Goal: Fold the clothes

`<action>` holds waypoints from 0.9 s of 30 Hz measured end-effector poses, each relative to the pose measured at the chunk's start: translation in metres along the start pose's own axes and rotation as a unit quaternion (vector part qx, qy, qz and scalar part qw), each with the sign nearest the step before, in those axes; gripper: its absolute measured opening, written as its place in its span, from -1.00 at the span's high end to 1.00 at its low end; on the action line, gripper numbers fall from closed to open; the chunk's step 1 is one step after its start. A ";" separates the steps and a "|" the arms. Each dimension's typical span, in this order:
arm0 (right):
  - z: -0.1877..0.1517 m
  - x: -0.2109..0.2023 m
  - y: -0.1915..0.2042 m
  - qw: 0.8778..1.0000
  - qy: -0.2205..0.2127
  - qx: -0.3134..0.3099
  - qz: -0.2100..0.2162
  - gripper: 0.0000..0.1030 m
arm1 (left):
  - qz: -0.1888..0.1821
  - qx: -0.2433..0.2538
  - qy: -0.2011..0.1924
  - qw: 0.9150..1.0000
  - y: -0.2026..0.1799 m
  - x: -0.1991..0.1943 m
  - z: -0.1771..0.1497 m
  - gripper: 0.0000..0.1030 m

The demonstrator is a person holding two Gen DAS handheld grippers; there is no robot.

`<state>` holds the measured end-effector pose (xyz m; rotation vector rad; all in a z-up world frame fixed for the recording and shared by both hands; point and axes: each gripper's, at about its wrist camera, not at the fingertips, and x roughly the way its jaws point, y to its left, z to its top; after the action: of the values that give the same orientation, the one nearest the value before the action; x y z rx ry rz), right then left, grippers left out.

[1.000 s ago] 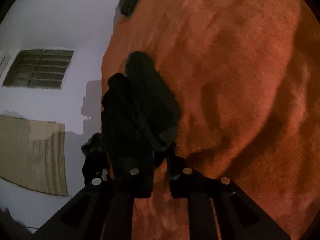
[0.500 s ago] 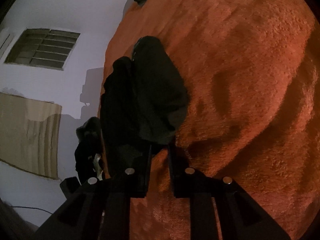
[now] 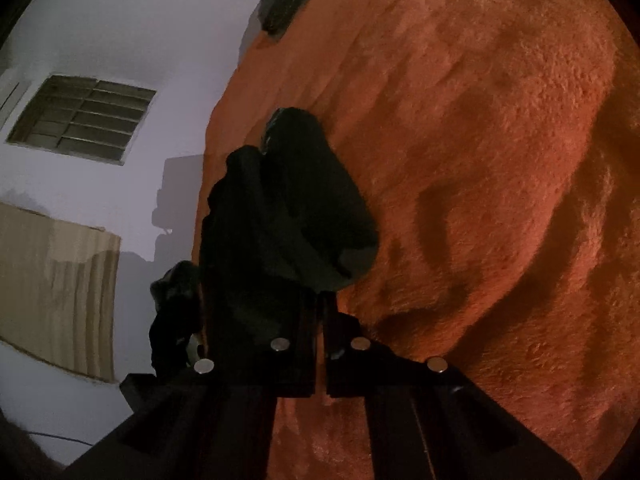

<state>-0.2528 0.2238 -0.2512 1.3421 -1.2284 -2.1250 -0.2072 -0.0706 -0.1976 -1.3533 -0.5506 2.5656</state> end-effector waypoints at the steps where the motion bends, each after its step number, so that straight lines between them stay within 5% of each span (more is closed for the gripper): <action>1: 0.003 -0.004 -0.002 1.000 -0.010 0.001 -0.004 0.99 | 0.002 0.001 0.000 1.000 0.001 -0.002 -0.002 0.79; 7: 0.032 -0.032 -0.030 0.998 -0.053 0.044 -0.013 1.00 | -0.011 0.005 0.004 1.000 0.011 -0.014 -0.012 0.80; 13: 0.008 -0.014 -0.035 0.997 0.014 0.078 0.027 0.81 | -0.017 -0.006 0.008 1.000 0.010 -0.004 -0.009 0.78; 15: -0.001 -0.001 -0.024 0.996 0.039 0.064 0.042 0.63 | -0.020 -0.013 0.011 1.000 0.013 -0.004 -0.011 0.78; 20: -0.008 0.032 0.007 0.995 0.080 0.009 0.063 0.63 | -0.019 -0.011 0.012 1.000 0.013 -0.004 -0.012 0.78; 23: 0.002 0.033 -0.005 0.998 0.054 0.042 0.006 1.00 | -0.021 -0.013 0.015 1.000 0.013 -0.003 -0.013 0.78; 27: 0.010 0.010 -0.016 0.998 0.013 0.060 0.003 1.00 | -0.022 -0.016 0.015 1.000 0.013 -0.005 -0.012 0.78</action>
<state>-0.2636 0.2312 -0.2683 1.4100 -1.3674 -2.0514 -0.1940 -0.0814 -0.2057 -1.3710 -0.6118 2.5076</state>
